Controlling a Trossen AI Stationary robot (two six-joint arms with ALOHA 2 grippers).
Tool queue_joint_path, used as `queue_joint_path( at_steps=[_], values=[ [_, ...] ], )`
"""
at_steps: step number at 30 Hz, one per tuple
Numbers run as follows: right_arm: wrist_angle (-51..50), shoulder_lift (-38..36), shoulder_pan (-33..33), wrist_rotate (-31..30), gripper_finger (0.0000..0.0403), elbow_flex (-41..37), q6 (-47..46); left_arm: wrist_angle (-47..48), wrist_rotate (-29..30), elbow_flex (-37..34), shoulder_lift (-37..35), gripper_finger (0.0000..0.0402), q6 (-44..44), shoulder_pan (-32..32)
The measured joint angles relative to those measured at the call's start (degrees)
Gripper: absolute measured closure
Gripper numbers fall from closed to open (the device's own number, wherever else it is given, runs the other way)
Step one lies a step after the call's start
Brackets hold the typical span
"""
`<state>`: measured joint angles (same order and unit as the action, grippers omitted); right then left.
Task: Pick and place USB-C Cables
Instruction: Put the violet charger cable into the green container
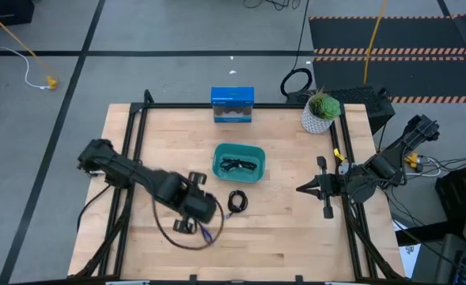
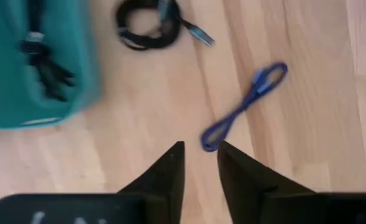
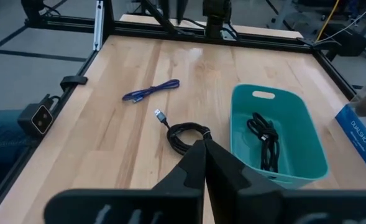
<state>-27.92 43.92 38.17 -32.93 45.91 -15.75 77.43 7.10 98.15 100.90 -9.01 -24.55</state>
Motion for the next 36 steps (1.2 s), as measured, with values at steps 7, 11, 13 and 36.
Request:
queue_joint_path(
  at_steps=[7, 11, 13, 36],
  values=[
    [0.13, 0.02, 0.00, -0.02, 0.0403, 0.00, 0.00, 0.11, -2.36, 0.00, 8.39, 0.0246, 3.16, -1.87],
    [0.14, 0.02, 0.02, 0.00, 0.0403, 0.00, -0.02, 0.08, -2.65, -0.04, 12.09, 0.0232, 5.37, -2.62],
    [0.13, 0.02, 0.02, 0.02, 0.0403, 0.01, -0.02, 0.04, -2.75, -0.12, 13.66, 0.0232, 6.02, -2.73],
    [0.35, 0.04, 0.07, 0.09, 0.0403, 0.00, 0.06, -19.76, -4.07, -17.83, 14.49, 0.0231, 10.64, -3.13]
  ],
)
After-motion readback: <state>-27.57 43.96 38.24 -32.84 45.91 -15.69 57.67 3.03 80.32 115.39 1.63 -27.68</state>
